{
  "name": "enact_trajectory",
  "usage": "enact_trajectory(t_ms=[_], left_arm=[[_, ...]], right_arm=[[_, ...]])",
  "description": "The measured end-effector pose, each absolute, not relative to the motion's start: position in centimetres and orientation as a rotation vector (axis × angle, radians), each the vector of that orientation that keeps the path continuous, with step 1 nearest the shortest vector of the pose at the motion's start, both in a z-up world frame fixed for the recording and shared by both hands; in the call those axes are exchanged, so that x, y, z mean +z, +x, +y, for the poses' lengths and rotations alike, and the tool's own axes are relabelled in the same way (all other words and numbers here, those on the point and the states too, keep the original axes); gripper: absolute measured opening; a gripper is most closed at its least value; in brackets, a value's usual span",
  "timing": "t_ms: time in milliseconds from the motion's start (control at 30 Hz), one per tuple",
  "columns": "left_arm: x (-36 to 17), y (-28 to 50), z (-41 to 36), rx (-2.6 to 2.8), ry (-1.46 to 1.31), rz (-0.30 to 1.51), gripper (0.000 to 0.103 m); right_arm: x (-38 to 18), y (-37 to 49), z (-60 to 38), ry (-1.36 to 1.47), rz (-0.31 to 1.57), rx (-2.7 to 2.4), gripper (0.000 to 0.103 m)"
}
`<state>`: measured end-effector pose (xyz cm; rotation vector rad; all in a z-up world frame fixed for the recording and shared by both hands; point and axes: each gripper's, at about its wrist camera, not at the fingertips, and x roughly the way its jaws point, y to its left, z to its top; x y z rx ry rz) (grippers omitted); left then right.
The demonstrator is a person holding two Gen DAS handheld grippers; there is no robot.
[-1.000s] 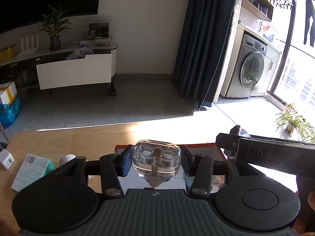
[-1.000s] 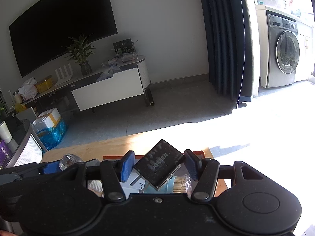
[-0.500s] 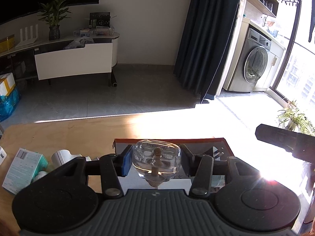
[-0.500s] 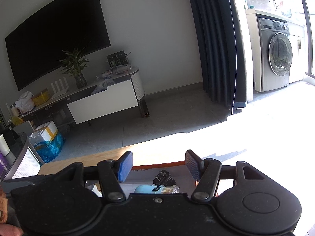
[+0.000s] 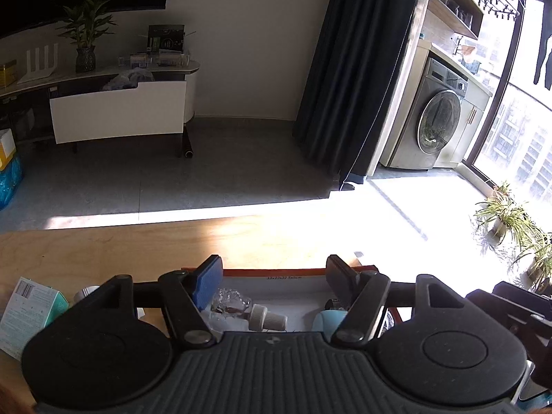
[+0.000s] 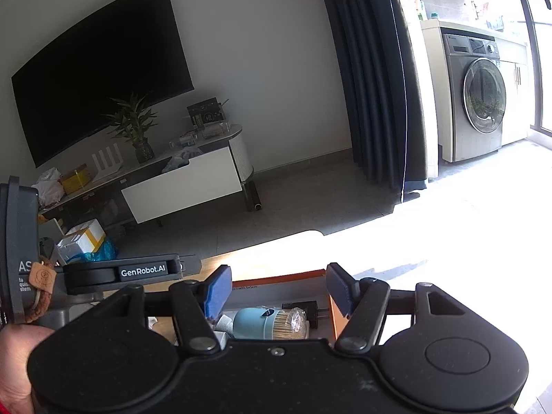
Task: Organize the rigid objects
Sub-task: 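Open both tools and withdraw them from the tray toward the remaining items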
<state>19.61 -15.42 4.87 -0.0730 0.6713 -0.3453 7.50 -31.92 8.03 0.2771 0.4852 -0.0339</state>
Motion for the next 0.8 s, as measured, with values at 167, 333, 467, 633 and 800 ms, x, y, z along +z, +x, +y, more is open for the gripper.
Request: enact_trajectory(t_ms=[167,333,467,633,800], left_arm=[[5.5,18.5,-13.7,-0.289,-0.064,0.669,0.078],[5.8,17.2,-12.0,-0.237,-0.052,0.675,0.081],[6.1,16.2,-10.9,-0.202,-0.046,0.674,0.084],[6.4,15.5,-9.6,-0.172,-0.056,0.668,0.085],[6.3,15.1,-8.2,-0.143,-0.069,0.66,0.086]], right_arm=[[8.3,7.5,-30.2,0.249,0.49,0.004,0.078],[8.1,7.6,-28.1,0.228,0.516,0.043,0.079],[8.0,7.9,-26.4,0.209,0.53,0.075,0.079],[8.0,8.1,-24.4,0.192,0.544,0.105,0.079],[7.9,8.4,-22.7,0.172,0.556,0.128,0.079]])
